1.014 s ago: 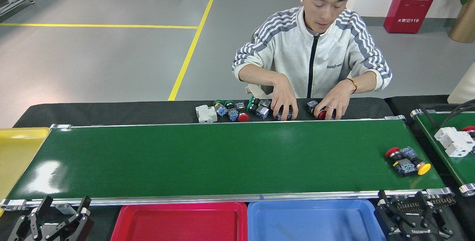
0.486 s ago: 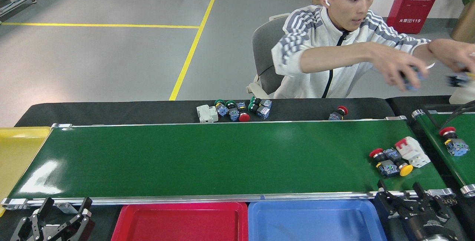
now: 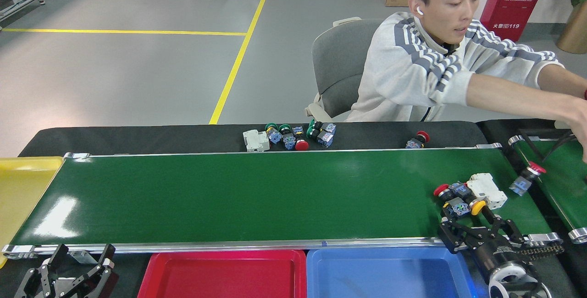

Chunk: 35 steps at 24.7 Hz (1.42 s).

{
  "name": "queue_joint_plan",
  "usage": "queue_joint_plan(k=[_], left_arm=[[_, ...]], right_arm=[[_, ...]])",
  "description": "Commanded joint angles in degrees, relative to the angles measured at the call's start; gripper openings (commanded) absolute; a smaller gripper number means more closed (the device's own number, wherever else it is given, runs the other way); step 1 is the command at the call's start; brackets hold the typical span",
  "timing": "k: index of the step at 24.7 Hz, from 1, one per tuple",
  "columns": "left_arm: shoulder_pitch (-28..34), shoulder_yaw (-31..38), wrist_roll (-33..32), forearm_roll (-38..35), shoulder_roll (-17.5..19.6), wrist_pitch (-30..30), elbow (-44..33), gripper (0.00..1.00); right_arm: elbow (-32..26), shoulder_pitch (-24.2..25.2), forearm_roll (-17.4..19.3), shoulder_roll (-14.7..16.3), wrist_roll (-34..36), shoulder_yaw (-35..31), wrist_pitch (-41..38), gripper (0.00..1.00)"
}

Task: Pick switch part from conveyor to tray
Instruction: 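Grasp the blue-based push button near the conveyor end with the right gripper, then carry the button over the red tray and open the right gripper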

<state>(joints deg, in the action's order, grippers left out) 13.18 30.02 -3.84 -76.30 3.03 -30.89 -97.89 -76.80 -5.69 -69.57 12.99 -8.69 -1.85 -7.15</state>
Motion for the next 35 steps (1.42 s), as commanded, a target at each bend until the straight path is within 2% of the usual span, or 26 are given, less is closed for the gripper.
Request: queue_joint_plan(k=[1,7,8,9,11,13,16,19,21,23,25,26,27,28,29,30,32,35], left_arm=[[-0.17,0.04,0.41,-0.08,0.31,0.12,-0.55,1.00],[-0.34,0.04,0.41,-0.17,0.31,0.12,-0.55,1.00],[-0.43,0.04,0.32,-0.17,0.31,0.12,-0.55,1.00],[-0.43,0.04,0.32,-0.17,0.31,0.21,-0.55,1.00],[-0.43,0.04,0.32,-0.17,0.22,0.21,-0.55,1.00],[-0.43,0.04,0.32,-0.17,0.22,0.21,-0.46,1.00],[-0.43,0.13,0.32,-0.17,0.22,0.30,-0.46,1.00],[-0.43,0.13,0.32,-0.17,0.13,0.30,-0.55,1.00],[-0.43,0.13,0.23,-0.17,0.13,0.30,-0.55,1.00],[-0.43,0.04,0.23,-0.17,0.05,0.30,-0.55,1.00],[-0.43,0.04,0.23,-0.17,0.05,0.30,-0.46,1.00],[-0.43,0.04,0.23,-0.17,0.13,0.30,-0.46,1.00],[-0.43,-0.05,0.23,-0.17,0.13,0.21,-0.46,1.00],[-0.43,-0.22,0.23,-0.17,0.13,0.21,-0.46,1.00],[-0.43,-0.22,0.23,-0.17,0.13,0.21,-0.46,1.00],[-0.52,-0.49,0.23,-0.17,0.13,0.21,-0.46,1.00],[-0.61,-0.66,0.23,-0.17,0.13,0.21,-0.46,1.00],[-0.69,-0.84,0.23,-0.17,0.13,0.21,-0.46,1.00]], right_arm=[[0.87,-1.95,-0.04,-0.60,-0.10,0.62,0.12,0.98],[5.35,-6.17,-0.83,-2.53,-0.10,2.64,0.12,0.97],[5.44,-6.26,-1.19,-2.62,-0.01,3.08,0.04,0.88],[5.44,-6.26,-1.80,-2.44,0.16,3.61,-0.32,0.73],[5.17,-6.26,-3.03,-2.09,0.34,4.31,-1.11,0.57],[5.09,-6.26,-3.38,-2.00,0.60,4.40,-3.39,0.26],[3.77,-6.00,-3.21,-2.27,0.87,4.49,-5.33,0.13],[-1.51,-4.85,-3.12,-2.53,1.57,4.84,-10.69,0.10],[-6.43,-3.10,-3.12,-2.97,1.83,7.04,-15.96,0.11],[-11.35,-2.22,-3.12,-3.50,3.59,11.78,-22.55,0.17],[-12.14,-2.39,-3.47,-5.78,4.65,18.01,-28.00,0.22],[-11.97,-2.74,-3.91,-6.84,4.73,21.53,-29.14,0.30],[-11.79,-2.92,-4.70,-7.54,4.73,24.00,-29.32,0.42],[-11.44,-3.10,-5.93,-8.68,4.82,27.43,-29.32,0.63],[-10.91,-3.18,-6.55,-9.92,4.82,29.80,-29.85,0.78],[-9.95,-3.18,-6.99,-11.32,4.82,31.73,-29.94,0.88],[-8.10,-3.18,-7.07,-13.17,4.82,33.76,-29.94,0.98],[-6.87,-3.45,-7.34,-14.49,4.73,33.76,-29.32,0.99]])
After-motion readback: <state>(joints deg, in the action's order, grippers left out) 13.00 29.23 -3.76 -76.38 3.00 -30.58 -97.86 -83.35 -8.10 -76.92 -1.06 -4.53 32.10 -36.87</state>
